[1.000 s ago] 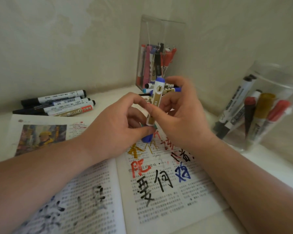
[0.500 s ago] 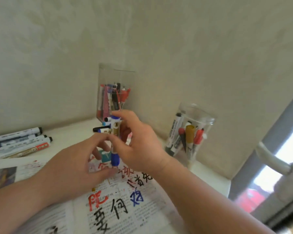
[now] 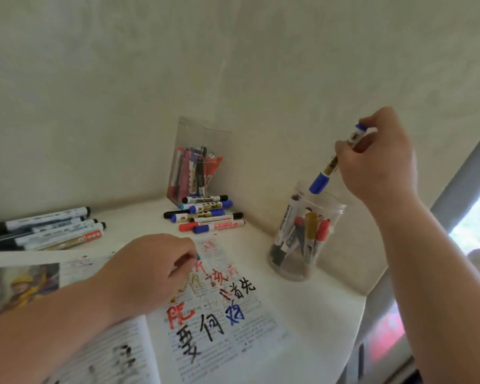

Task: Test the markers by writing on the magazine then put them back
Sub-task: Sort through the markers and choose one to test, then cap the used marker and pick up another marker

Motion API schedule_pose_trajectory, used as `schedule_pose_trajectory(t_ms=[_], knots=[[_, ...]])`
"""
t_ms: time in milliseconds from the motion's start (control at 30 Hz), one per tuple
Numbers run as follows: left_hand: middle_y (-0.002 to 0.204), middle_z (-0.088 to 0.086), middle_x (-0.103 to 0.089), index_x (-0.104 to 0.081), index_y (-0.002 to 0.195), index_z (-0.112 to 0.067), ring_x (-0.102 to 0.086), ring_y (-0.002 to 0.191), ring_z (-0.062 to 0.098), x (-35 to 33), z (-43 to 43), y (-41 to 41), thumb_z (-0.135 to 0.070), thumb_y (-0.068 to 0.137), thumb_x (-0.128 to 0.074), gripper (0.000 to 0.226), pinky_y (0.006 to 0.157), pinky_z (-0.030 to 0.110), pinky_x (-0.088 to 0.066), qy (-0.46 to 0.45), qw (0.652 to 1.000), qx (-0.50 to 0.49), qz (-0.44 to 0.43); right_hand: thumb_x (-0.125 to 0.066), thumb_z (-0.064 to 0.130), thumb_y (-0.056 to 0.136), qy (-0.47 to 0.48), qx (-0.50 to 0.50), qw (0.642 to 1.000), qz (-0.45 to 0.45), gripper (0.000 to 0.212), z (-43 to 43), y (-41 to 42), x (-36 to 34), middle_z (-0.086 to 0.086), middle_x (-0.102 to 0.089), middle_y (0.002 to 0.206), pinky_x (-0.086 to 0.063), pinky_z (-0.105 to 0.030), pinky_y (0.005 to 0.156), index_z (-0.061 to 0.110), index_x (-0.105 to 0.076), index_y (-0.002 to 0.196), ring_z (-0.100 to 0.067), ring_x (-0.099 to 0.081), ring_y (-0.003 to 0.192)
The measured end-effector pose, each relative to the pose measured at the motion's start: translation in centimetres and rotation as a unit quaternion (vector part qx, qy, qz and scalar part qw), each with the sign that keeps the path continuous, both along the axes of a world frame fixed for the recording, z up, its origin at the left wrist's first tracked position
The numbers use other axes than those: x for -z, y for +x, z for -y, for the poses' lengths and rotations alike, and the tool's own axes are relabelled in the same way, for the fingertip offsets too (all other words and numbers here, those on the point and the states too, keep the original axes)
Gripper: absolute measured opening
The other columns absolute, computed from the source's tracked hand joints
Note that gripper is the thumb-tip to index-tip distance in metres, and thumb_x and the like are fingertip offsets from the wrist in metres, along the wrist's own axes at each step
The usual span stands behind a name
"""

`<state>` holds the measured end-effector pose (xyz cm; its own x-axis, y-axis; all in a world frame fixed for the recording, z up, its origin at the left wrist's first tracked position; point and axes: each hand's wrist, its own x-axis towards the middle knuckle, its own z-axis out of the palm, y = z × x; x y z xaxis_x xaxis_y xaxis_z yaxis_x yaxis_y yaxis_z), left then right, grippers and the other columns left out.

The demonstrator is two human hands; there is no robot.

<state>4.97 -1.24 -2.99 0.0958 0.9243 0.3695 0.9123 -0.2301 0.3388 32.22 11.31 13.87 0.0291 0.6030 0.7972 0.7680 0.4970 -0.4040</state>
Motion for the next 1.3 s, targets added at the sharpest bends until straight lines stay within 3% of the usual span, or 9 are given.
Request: schedule_pose_trajectory(t_ms=[167,300,400,467,533,633,767,1000,1300], knots=[[0.077,-0.015,-0.061,-0.057,0.088,-0.034,-0.056,0.074,0.006,-0.1,0.2,0.2,-0.038,0.099,-0.051,0.013,0.073,0.029,-0.049,-0.018,1.000,-0.009,-0.009,-0.061,0.033,0.093,-0.115,0.067,0.984,0.121,0.013,-1.1,0.2,0.9,0.004,-0.063,0.079,-0.052,-0.037,0.068,0.020,-0.060,0.091,-0.025,-0.060,0.075],[0.076,-0.015,-0.059,-0.055,0.085,-0.034,-0.054,0.073,0.004,-0.2,0.4,0.5,-0.038,0.098,-0.051,0.015,0.072,0.029,-0.049,-0.022,1.000,-0.010,-0.010,-0.048,0.033,0.100,-0.217,0.096,0.947,0.219,0.046,-1.5,-0.6,1.9,-0.012,-0.064,0.071,-0.046,-0.032,0.061,0.010,-0.063,0.063,-0.026,-0.059,0.065],[0.076,-0.014,-0.059,-0.056,0.086,-0.033,-0.054,0.073,0.005,-0.2,0.3,0.4,-0.038,0.098,-0.051,0.014,0.072,0.029,-0.049,-0.024,1.000,-0.011,-0.008,-0.049,0.031,0.098,-0.086,0.088,0.979,0.160,0.034,-1.1,-1.5,3.0,-0.008,-0.057,0.088,-0.040,-0.031,0.062,0.012,-0.063,0.074,-0.025,-0.057,0.072],[0.077,-0.015,-0.059,-0.056,0.087,-0.033,-0.054,0.074,0.006,-0.1,0.2,0.4,-0.038,0.099,-0.050,0.014,0.073,0.029,-0.049,-0.027,1.000,-0.013,-0.010,-0.055,0.026,0.096,0.057,-0.006,0.992,0.110,0.021,0.3,-3.2,4.1,-0.001,-0.056,0.087,-0.041,-0.032,0.069,0.013,-0.065,0.083,-0.025,-0.057,0.087],[0.078,-0.016,-0.058,-0.056,0.088,-0.034,-0.054,0.075,0.005,0.0,0.1,0.4,-0.038,0.099,-0.049,0.014,0.073,0.028,-0.049,-0.026,0.999,-0.017,-0.014,-0.059,0.020,0.093,0.130,-0.121,0.973,0.150,0.015,1.3,-5.5,5.6,0.003,-0.060,0.079,-0.044,-0.034,0.069,0.013,-0.066,0.081,-0.024,-0.054,0.087],[0.079,-0.016,-0.059,-0.057,0.088,-0.034,-0.053,0.077,0.004,0.0,-0.1,0.4,-0.038,0.098,-0.048,0.014,0.074,0.028,-0.048,-0.033,0.999,-0.025,-0.012,-0.055,0.020,0.097,-0.068,-0.197,0.925,0.317,0.016,1.3,-9.7,8.5,0.012,-0.057,0.088,-0.047,-0.031,0.075,0.025,-0.069,0.103,-0.013,-0.051,0.090],[0.081,-0.013,-0.060,-0.060,0.090,-0.031,-0.054,0.079,0.006,0.3,-0.3,0.2,-0.038,0.097,-0.048,0.015,0.077,0.034,-0.049,-0.024,0.999,-0.027,-0.009,-0.058,0.004,0.094,-0.259,-0.148,0.855,0.425,0.046,-1.6,-13.5,12.1,0.003,-0.062,0.124,-0.043,-0.026,0.081,0.027,-0.061,0.134,-0.017,-0.056,0.103],[0.082,-0.013,-0.063,-0.064,0.092,-0.031,-0.056,0.080,0.007,0.8,-0.9,-0.1,-0.037,0.096,-0.051,0.015,0.077,0.034,-0.049,0.002,1.000,-0.019,0.006,-0.060,0.009,0.090,-0.247,-0.118,0.854,0.443,0.024,-4.4,-14.6,14.1,0.004,-0.062,0.100,-0.055,-0.034,0.078,0.027,-0.067,0.104,-0.017,-0.056,0.087],[0.080,-0.015,-0.065,-0.065,0.089,-0.032,-0.058,0.078,0.004,1.2,-1.3,-0.3,-0.042,0.092,-0.050,0.018,0.073,0.035,-0.051,0.010,0.999,-0.032,0.018,-0.065,0.022,0.086,-0.204,-0.224,0.858,0.415,0.017,-3.6,-13.3,14.8,0.014,-0.049,0.090,-0.039,-0.032,0.079,0.033,-0.052,0.088,-0.016,-0.049,0.094]])
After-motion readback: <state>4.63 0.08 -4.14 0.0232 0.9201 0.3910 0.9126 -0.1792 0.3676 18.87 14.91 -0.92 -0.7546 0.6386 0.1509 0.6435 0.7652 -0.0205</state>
